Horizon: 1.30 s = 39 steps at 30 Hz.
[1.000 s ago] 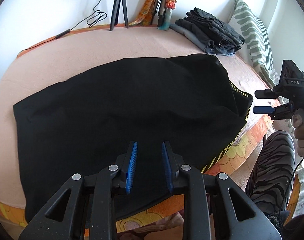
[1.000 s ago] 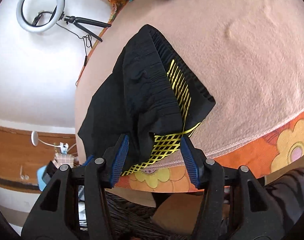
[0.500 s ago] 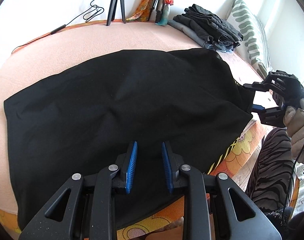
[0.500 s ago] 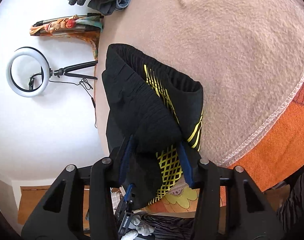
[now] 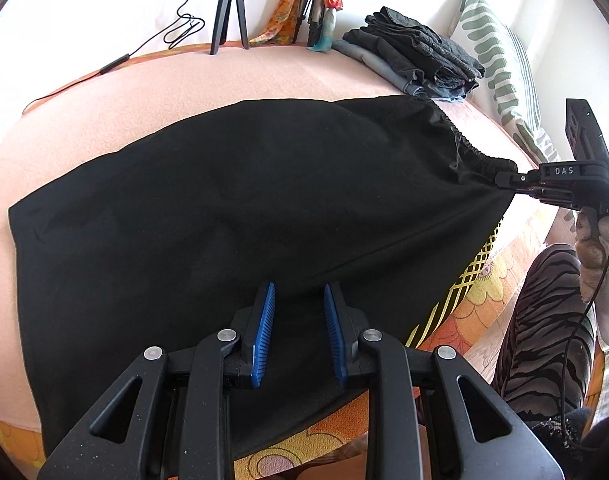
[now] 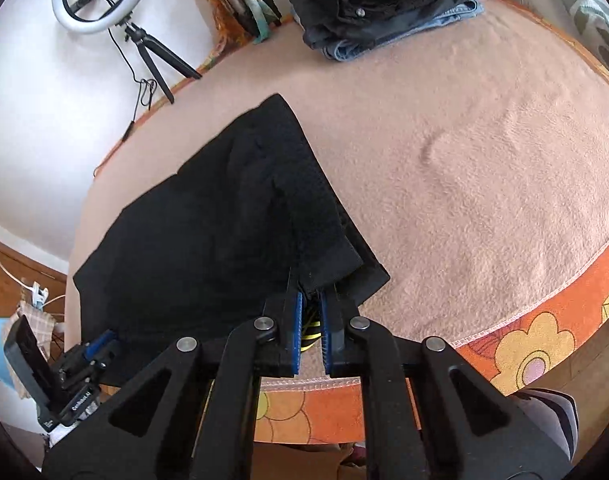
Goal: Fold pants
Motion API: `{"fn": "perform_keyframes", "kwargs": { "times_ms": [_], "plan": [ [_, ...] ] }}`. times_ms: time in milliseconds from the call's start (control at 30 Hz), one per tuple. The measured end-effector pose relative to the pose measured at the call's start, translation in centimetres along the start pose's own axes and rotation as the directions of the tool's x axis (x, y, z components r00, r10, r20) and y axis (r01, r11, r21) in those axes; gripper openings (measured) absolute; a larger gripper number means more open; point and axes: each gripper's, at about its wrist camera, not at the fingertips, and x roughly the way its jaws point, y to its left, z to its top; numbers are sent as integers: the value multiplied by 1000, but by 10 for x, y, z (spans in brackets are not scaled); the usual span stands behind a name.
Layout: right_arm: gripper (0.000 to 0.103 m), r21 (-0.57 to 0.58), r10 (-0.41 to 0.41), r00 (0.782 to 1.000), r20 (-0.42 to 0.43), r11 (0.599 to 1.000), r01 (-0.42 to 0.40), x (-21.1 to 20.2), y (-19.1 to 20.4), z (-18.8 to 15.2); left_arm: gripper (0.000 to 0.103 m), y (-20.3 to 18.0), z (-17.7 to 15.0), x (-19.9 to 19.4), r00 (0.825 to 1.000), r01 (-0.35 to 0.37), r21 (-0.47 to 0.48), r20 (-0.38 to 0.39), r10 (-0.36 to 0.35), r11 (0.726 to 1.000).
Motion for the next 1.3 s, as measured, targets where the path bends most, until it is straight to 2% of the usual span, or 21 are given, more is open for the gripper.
{"fn": "perform_keyframes", "kwargs": {
  "times_ms": [133, 200, 267, 300, 400, 467, 500, 600, 667, 767, 800, 900, 1000, 1167, 1233, 1300],
  "plan": [
    [9, -37, -34, 999, -39, 999, 33, 2, -5, -2, 23, -2, -3, -4, 1000, -3, 29, -17, 4, 1000],
    [18, -46, -37, 999, -31, 998, 36, -5, -5, -1, 23, -2, -7, -8, 1000, 1, 35, -26, 0, 999],
    [31, -68, -79, 997, 5, 995, 79, -18, 0, 1, 23, -2, -13, -12, 999, 5, 43, -34, -4, 999],
    [34, -89, -102, 994, 33, 991, 104, -26, 4, 3, 23, -2, -15, -14, 999, 5, 52, -39, -3, 999],
    [35, -144, -131, 986, 103, 979, 145, -49, 16, 11, 24, -2, -18, -21, 998, -2, 60, -65, 6, 998],
    [35, -187, -131, 979, 158, 969, 160, -64, 28, 21, 24, 0, -14, -30, 999, -1, 50, -51, 4, 999],
    [39, -212, -121, 976, 178, 964, 158, -69, 36, 28, 24, 1, -11, -35, 999, -4, 47, -36, 6, 999],
    [45, -289, -11, 988, 152, 956, 55, -66, 60, 52, 24, 7, 2, -47, 1000, -12, 21, 13, 12, 1000],
    [45, -378, 56, 991, 119, 926, -7, -52, 82, 66, 24, 13, 11, -51, 999, -11, -8, 39, 12, 1000],
    [45, -488, 105, 988, 110, 872, -38, -27, 116, 77, 27, 21, 27, -50, 998, -36, -31, 59, 38, 999],
    [45, -509, 137, 987, 80, 857, -78, -17, 126, 83, 32, 25, 33, -49, 997, -39, -41, 65, 42, 998],
    [45, -581, 196, 981, -16, 796, -169, 12, 154, 92, 32, 36, 51, -43, 996, -32, -79, 77, 38, 996],
    [45, -638, 195, 974, -114, 737, -222, 44, 176, 94, 32, 48, 66, -34, 997, -25, -110, 74, 33, 994],
    [45, -696, 163, 961, -224, 664, -275, 94, 203, 90, 32, 69, 84, -20, 998, -9, -171, 55, 19, 985],
    [50, -713, 149, 953, -265, 635, -297, 113, 211, 87, 32, 76, 89, -17, 998, -14, -187, 55, 25, 982],
    [62, -746, 133, 947, -291, 588, -312, 131, 221, 79, 32, 81, 94, -14, 998, -22, -199, 60, 34, 980]
  ]
}}
